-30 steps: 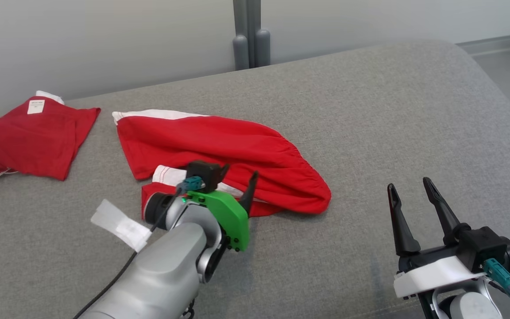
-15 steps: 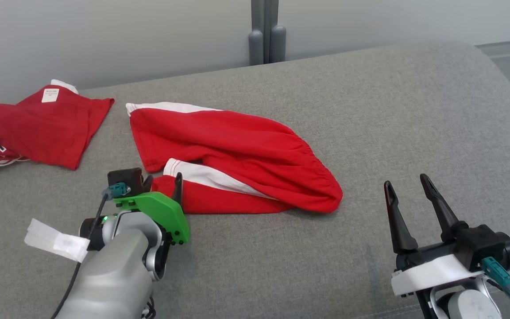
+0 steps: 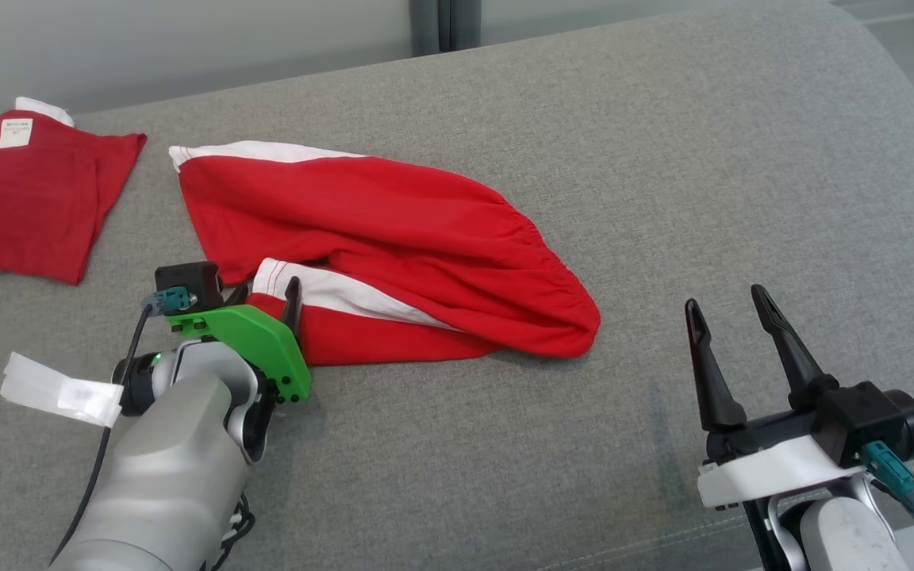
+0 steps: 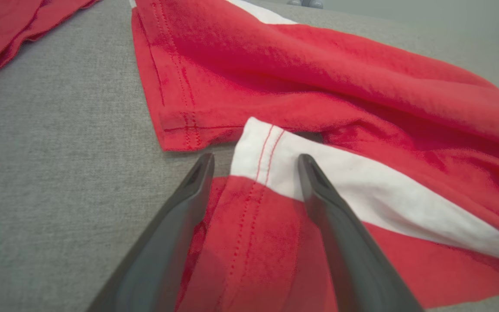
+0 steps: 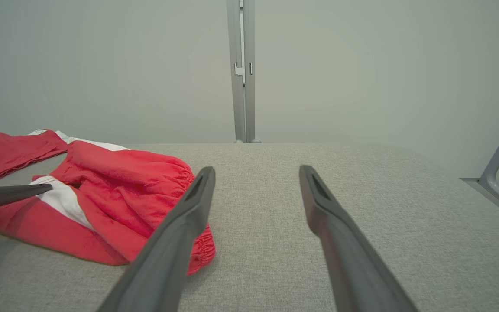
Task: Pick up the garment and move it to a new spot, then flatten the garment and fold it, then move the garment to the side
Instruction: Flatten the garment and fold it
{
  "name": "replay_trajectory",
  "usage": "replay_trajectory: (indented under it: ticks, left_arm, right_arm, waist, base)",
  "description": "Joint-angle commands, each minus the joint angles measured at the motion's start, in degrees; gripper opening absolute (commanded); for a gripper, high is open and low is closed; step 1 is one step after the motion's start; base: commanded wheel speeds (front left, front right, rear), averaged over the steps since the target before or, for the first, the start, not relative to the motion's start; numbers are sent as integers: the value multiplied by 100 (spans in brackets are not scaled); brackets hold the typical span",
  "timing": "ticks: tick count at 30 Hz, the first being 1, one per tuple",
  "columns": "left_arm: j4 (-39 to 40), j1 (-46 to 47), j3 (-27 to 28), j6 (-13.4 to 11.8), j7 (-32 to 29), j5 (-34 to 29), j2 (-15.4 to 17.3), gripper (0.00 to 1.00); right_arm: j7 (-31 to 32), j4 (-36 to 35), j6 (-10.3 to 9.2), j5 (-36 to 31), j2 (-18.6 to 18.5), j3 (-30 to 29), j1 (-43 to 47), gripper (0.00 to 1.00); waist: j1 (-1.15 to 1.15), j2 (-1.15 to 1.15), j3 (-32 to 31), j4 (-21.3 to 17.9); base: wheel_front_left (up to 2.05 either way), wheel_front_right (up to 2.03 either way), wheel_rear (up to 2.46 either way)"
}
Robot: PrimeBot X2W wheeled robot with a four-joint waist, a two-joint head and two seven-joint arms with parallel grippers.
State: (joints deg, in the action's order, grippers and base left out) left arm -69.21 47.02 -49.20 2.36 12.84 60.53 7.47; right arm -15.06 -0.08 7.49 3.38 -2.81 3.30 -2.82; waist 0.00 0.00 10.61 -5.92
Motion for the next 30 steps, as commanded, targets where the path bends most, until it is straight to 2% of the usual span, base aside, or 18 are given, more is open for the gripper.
replay_trajectory:
  ticks: [1, 6, 9, 10, 12, 13, 15, 24, 30]
  left_arm:
    - [-58, 82, 13, 66, -52, 33, -23, 100]
    - [-164, 184, -21, 205, -198, 50, -55, 100]
    - [-182, 253, -2, 262, -93, 66, -85, 51]
    - [-182, 256, -4, 279, -70, 62, -97, 44]
    - [-169, 260, -21, 327, -27, 53, -135, 23]
    - [-169, 260, -21, 327, -27, 53, -135, 23]
    - [-160, 228, -45, 370, 4, 41, -169, 0]
    - [13, 23, -197, 477, 114, -56, -206, 0]
    - [425, -161, -149, 504, 241, -210, -97, 0]
  right_arm:
    - [-16, -20, 1, -18, -15, -11, -85, 100]
    - [-16, 4, 1, 4, -16, 14, -129, 100]
    - [-16, -17, 1, 16, -16, 2, -127, 100]
    - [-16, -22, 1, 19, -15, -11, -121, 100]
    - [-16, -20, 1, 23, -16, -52, -94, 100]
    - [-16, -20, 1, 23, -16, -52, -94, 100]
    - [-16, -7, 1, 31, -15, -90, -60, 100]
    - [-16, 10, 1, 55, -16, -140, 11, 100]
    - [-16, 33, 1, 63, -15, -214, 109, 100]
  waist:
    - [0, 0, 62, -22]
    - [0, 0, 90, -12]
    - [0, 0, 95, 10]
    - [0, 0, 91, 23]
    - [0, 0, 70, 67]
    - [0, 0, 70, 67]
    - [0, 0, 32, 123]
    - [0, 0, -164, 463]
    - [0, 0, -353, 685]
  base:
    - [0, 0, 0]
    - [0, 0, 0]
    - [0, 0, 0]
    - [0, 0, 0]
    - [0, 0, 0]
    - [0, 0, 0]
    - [0, 0, 0]
    - [0, 0, 0]
    - [0, 0, 0]
